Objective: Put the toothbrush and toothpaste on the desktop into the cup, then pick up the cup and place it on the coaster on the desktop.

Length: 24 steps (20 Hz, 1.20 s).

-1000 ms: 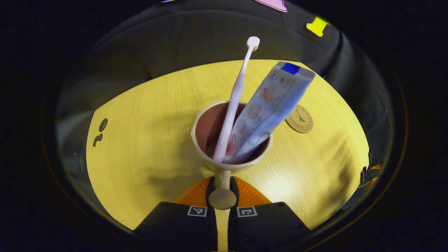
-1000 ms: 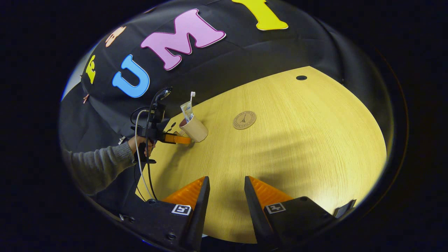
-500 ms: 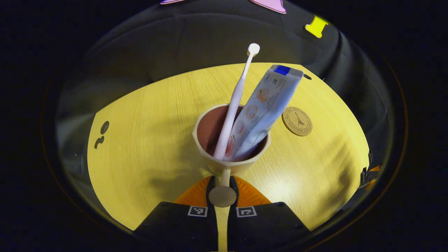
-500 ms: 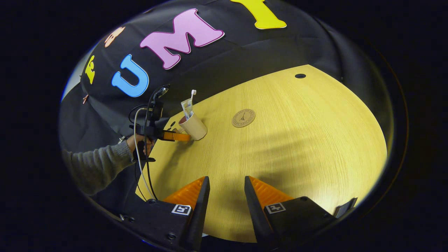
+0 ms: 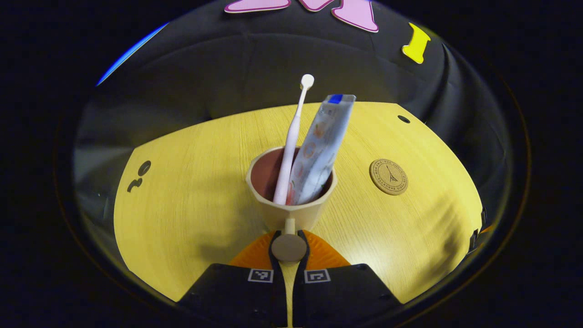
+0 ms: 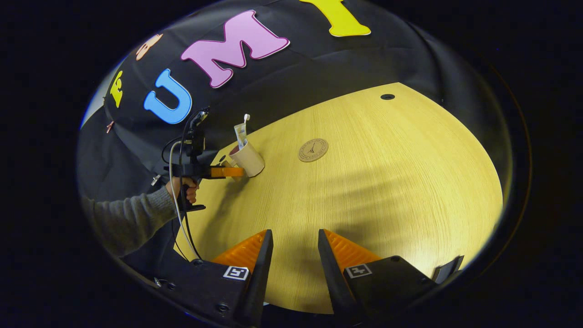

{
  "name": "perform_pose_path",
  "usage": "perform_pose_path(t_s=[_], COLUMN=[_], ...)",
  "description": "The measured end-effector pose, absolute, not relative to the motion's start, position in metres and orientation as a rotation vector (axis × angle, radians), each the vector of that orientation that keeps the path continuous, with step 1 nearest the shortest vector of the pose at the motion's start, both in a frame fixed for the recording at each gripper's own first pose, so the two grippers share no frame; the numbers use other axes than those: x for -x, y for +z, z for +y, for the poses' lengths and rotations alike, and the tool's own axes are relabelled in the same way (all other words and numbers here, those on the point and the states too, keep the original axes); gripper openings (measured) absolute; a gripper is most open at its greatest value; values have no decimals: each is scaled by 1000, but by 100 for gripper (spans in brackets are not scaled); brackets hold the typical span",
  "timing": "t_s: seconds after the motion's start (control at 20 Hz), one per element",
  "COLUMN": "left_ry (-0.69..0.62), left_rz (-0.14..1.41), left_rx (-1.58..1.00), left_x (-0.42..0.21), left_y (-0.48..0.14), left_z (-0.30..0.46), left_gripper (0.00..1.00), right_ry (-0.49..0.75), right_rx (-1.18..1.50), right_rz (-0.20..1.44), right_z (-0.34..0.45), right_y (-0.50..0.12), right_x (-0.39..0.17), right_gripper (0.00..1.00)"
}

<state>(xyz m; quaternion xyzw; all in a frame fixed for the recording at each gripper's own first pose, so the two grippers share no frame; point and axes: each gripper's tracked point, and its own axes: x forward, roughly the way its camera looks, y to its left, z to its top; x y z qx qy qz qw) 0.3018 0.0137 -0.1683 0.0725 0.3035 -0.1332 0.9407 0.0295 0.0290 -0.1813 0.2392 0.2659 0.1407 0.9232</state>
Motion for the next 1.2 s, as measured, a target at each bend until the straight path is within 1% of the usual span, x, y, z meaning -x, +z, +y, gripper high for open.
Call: perform_pose_path(t_s=[0.15, 0.4, 0.45, 0.5, 0.55, 0.75, 0.9, 1.1, 1.15, 1.2], left_ry=[-280, -286, -280, -275, -276, -284, -316, -371, -386, -398], left_rz=[575, 561, 536, 517, 495, 450, 426, 399, 392, 384], left_rx=[-156, -116, -127, -137, -136, -134, -151, -177, -173, -174], left_x=[-303, -297, -296, -296, -295, -289, -285, -287, -291, -294], left_y=[-165, -167, -165, -165, -163, -152, -143, -130, -126, -124], left_z=[13, 9, 11, 14, 13, 6, -13, -64, -81, -95], left_gripper=[10, 9, 8, 13, 8, 8, 8, 8, 12, 8], right_ry=[292, 298, 298, 298, 296, 292, 287, 272, 267, 263], right_rx=[-489, -479, -474, -475, -478, -479, -485, -491, -492, -493], right_rz=[550, 557, 560, 562, 565, 574, 560, 544, 539, 536], right_z=[32, 35, 36, 36, 36, 38, 36, 26, 22, 16], right_y=[-183, -187, -189, -191, -192, -198, -193, -189, -188, -188], right_x=[-29, -26, -25, -25, -24, -22, -23, -19, -18, -15], right_gripper=[62, 61, 61, 61, 61, 61, 61, 62, 62, 61])
